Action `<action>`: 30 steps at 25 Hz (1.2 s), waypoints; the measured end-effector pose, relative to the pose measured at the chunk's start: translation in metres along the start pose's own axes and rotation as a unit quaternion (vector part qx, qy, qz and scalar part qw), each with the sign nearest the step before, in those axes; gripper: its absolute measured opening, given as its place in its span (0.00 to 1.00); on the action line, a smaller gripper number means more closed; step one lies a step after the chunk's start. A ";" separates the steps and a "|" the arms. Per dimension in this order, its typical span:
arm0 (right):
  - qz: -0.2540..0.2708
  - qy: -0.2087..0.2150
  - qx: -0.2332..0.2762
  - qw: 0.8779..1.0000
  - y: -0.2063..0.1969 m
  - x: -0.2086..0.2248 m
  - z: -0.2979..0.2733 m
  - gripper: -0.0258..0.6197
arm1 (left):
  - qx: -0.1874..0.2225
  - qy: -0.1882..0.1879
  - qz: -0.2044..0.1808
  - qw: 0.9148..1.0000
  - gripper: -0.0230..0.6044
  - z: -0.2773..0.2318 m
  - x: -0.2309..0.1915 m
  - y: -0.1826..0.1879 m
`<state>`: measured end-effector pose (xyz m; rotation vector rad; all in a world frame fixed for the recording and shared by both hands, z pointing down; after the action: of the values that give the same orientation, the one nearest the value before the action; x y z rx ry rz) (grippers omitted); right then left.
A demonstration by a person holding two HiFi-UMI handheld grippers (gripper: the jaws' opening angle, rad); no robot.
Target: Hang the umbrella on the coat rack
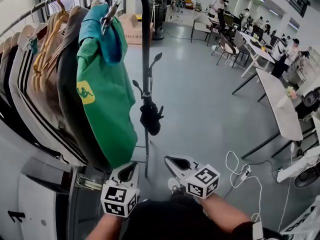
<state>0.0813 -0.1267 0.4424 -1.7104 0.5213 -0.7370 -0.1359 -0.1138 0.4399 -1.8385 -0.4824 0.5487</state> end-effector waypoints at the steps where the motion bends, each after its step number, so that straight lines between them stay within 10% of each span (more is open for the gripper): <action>1: 0.010 -0.003 -0.001 1.000 -0.001 -0.004 0.003 0.06 | 0.002 -0.003 -0.004 1.000 0.06 0.001 0.001 0.001; 30: -0.032 -0.029 0.007 0.999 -0.020 -0.018 0.026 0.06 | 0.006 -0.022 -0.013 1.000 0.06 0.005 0.009 0.002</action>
<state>0.0862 -0.0918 0.4542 -1.7366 0.4215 -0.7335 -0.1315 -0.1050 0.4356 -1.8107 -0.5299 0.5739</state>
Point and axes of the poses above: the fingertips, and each gripper's own axes: z backward along the fingers, x to its right, y out of its top, the point moved 9 cm from there along z, backward along the fingers, and after that the axes turned 6 degrees about x, right-handed, at the moved point
